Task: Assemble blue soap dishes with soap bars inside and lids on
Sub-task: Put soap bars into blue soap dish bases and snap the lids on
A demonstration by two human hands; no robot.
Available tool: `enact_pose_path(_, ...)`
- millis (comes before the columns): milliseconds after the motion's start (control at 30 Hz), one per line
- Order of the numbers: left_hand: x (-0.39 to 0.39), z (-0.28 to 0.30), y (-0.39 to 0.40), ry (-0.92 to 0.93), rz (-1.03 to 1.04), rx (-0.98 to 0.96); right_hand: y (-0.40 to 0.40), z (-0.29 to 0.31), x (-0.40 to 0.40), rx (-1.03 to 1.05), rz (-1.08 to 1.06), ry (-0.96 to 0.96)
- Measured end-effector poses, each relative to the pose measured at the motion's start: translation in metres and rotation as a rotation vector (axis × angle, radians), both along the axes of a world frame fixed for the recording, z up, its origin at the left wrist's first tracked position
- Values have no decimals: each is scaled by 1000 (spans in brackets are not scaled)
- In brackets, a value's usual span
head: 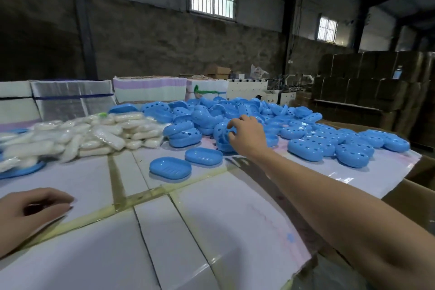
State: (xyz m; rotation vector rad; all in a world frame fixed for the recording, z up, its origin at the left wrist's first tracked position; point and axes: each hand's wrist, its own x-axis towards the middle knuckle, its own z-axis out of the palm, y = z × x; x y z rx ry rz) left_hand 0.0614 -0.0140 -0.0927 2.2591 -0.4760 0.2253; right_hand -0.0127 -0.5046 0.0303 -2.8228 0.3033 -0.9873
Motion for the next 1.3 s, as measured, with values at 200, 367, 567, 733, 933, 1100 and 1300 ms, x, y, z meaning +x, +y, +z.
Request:
enact_pose_path(200,-53,48,-17,-49,11,76,129,13,4,151,416,7)
enact_pose_path(367,-77,66,-31,-16,18,55,227,1,18,70,623,277)
enact_pose_path(567,-82,73,-31,-47,146,3,303,-22,33,133,765,267)
enact_pose_path(733,-73,73,-18,-62,272,61,306,-43,36,379,915,262)
enact_pose_path(933,-67,86,17,-139,584,268,303,-45,27,164,990,260)
enact_pose_path(1100,-74,103,49,131,843,710,305,-45,22,95,1032,291)
enact_pose_path(1300,-86,117,84,332,1052,659,300,-42,16,115,1067,308)
